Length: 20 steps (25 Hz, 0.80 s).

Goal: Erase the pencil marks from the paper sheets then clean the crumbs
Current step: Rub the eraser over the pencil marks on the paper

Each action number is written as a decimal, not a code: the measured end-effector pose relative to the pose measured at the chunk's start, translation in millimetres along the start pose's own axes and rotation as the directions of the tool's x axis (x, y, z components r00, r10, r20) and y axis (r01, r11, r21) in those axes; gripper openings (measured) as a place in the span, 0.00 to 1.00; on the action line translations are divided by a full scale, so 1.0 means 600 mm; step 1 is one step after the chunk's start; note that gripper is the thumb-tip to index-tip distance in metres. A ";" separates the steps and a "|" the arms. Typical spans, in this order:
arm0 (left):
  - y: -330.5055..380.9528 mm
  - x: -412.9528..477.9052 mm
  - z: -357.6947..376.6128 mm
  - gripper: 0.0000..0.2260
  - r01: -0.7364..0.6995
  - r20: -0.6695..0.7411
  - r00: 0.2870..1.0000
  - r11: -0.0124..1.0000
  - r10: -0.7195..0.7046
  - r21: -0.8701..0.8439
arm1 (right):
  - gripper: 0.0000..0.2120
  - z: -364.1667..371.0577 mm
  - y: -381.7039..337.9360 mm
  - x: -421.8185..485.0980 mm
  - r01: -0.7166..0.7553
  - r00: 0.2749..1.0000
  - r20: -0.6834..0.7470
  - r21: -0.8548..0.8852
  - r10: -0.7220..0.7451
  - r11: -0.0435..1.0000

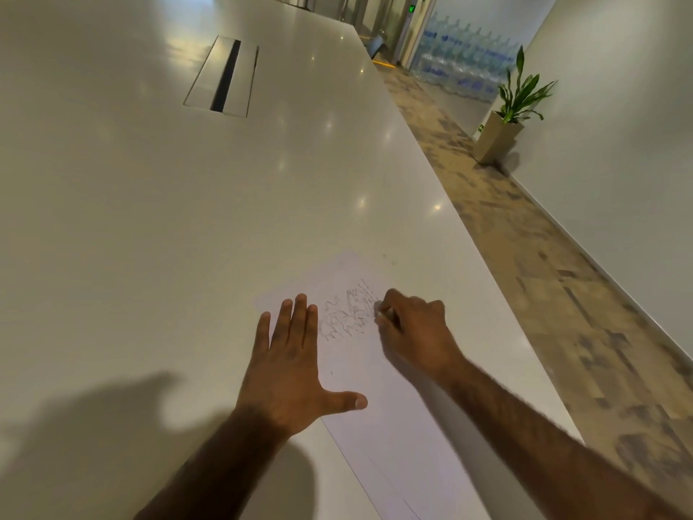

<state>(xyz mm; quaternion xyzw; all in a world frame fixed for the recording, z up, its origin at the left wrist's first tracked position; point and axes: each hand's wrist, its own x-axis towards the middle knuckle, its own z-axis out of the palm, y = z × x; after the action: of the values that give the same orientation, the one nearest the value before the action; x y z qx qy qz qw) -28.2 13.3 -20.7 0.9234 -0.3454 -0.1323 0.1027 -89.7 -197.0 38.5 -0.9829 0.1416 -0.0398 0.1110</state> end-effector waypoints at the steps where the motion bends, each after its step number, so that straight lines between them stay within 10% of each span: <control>1: 0.000 0.000 -0.001 0.66 -0.001 -0.008 1.000 1.000 0.001 0.002 | 0.05 -0.009 0.012 0.015 -0.076 0.997 -0.011 0.024 0.077 0.997; 7: -0.003 0.002 0.006 0.60 -0.008 -0.027 1.000 0.999 0.009 0.044 | 0.04 0.046 -0.081 -0.081 0.269 0.957 0.072 0.141 -0.281 0.953; 11: 0.000 0.000 0.003 0.65 -0.004 0.002 1.000 1.000 0.004 -0.012 | 0.05 0.001 -0.021 -0.007 -0.041 0.999 -0.009 0.097 0.042 0.994; 16: 0.000 0.000 0.002 0.56 -0.004 -0.007 1.000 0.999 0.004 0.037 | 0.08 0.026 -0.093 -0.102 0.222 0.961 0.098 0.273 -0.257 0.936; 20: 0.002 -0.001 0.000 0.65 -0.005 0.008 1.000 1.000 0.005 0.010 | 0.06 -0.011 -0.031 -0.036 -0.008 0.999 0.036 0.162 0.002 0.987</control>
<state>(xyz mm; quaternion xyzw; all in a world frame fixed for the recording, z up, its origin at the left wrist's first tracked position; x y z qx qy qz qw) -29.5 13.1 -20.4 0.9225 -0.3487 -0.1341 0.0968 -106.3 -174.6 48.4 -0.9707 0.1385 -0.0336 0.1933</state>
